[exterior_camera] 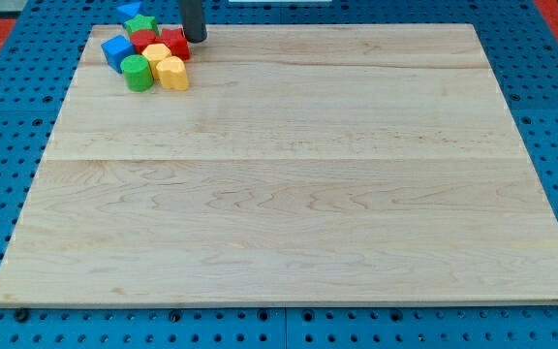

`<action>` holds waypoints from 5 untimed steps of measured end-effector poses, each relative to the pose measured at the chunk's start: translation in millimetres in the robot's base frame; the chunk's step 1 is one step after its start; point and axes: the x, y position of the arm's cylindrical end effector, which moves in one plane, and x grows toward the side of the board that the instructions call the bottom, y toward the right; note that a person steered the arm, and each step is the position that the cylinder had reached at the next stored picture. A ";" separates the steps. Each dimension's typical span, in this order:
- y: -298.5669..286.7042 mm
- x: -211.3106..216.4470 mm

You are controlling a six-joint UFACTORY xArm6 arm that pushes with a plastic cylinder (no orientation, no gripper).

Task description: Move your arm towards the bottom of the blue cube

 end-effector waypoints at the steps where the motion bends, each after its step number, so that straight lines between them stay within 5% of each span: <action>1: 0.0 0.8; 3: 16.5 47.2; 4: 32.6 111.1; 5: -51.1 159.9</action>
